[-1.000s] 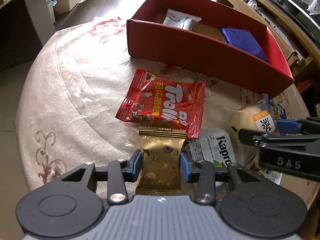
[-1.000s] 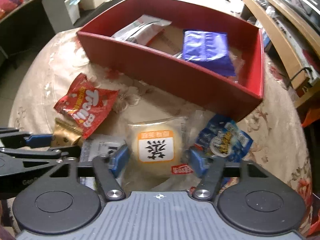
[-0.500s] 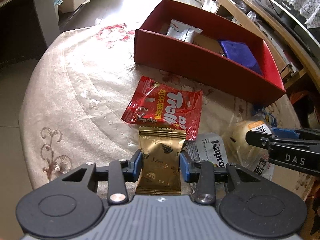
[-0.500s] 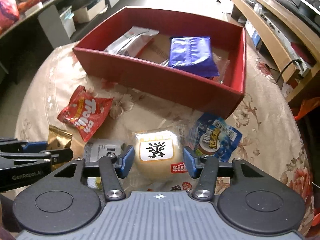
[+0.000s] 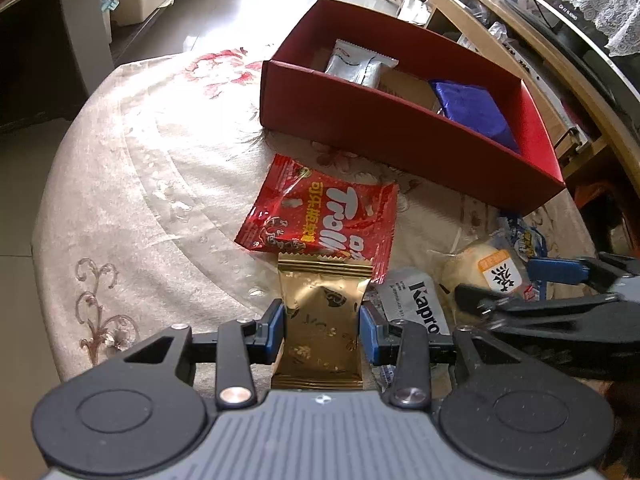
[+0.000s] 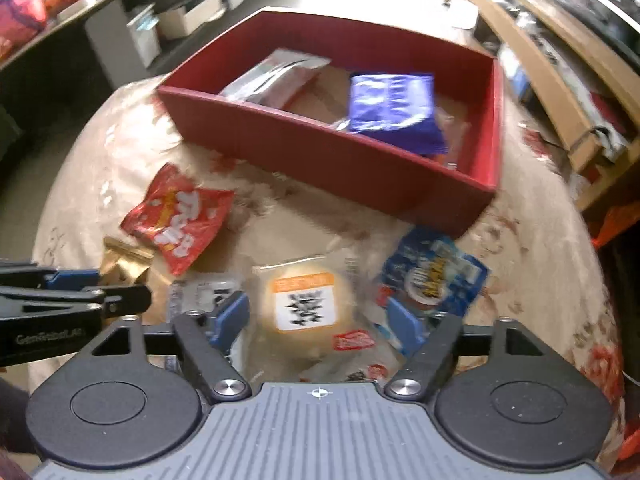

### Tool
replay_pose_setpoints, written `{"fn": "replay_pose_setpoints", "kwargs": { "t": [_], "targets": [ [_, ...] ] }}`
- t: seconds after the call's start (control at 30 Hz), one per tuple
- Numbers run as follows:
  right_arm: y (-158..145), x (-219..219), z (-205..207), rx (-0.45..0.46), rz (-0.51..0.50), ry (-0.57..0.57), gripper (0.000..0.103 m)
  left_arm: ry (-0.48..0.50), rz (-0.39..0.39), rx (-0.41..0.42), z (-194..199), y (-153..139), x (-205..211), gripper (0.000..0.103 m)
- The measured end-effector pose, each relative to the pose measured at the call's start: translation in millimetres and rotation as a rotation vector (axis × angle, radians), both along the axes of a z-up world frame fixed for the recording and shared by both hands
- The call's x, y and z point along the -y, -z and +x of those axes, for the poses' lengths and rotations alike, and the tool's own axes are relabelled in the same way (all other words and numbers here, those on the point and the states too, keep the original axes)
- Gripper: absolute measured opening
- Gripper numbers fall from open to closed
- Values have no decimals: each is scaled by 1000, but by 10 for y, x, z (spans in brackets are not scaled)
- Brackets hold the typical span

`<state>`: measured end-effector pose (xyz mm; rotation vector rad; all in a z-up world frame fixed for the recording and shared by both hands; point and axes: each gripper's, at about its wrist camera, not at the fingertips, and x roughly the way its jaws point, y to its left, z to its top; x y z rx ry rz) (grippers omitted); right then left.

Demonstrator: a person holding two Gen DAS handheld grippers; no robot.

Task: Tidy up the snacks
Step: 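Lift the gold cake with left tool while right tool grasps the wrapped bun, then carry the gold cake and the bun over the red box and lower them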

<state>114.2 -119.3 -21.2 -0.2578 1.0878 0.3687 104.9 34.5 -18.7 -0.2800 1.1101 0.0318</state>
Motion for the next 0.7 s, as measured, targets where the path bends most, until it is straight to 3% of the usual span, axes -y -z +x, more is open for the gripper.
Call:
{"fn": "replay_pose_setpoints", "kwargs": {
  "t": [0.07,0.17,0.2,0.3,0.7],
  "targets": [
    [144,-95,39,-19,-63,-29,87,0,1,-8,9,25,0,39],
    [196,-143,72,-19,-55,-29,88,-2,-2,-20,26,57,-11,39],
    [184,-125,85,-17,-43,-13,81,-3,-5,-22,29,60,-14,39],
    [142,-28,101,-32,8,29,74,6,-14,-12,26,26,2,39],
    [-190,241,-13,54,96,107,72,10,-23,58,126,-235,73,39]
  ]
}}
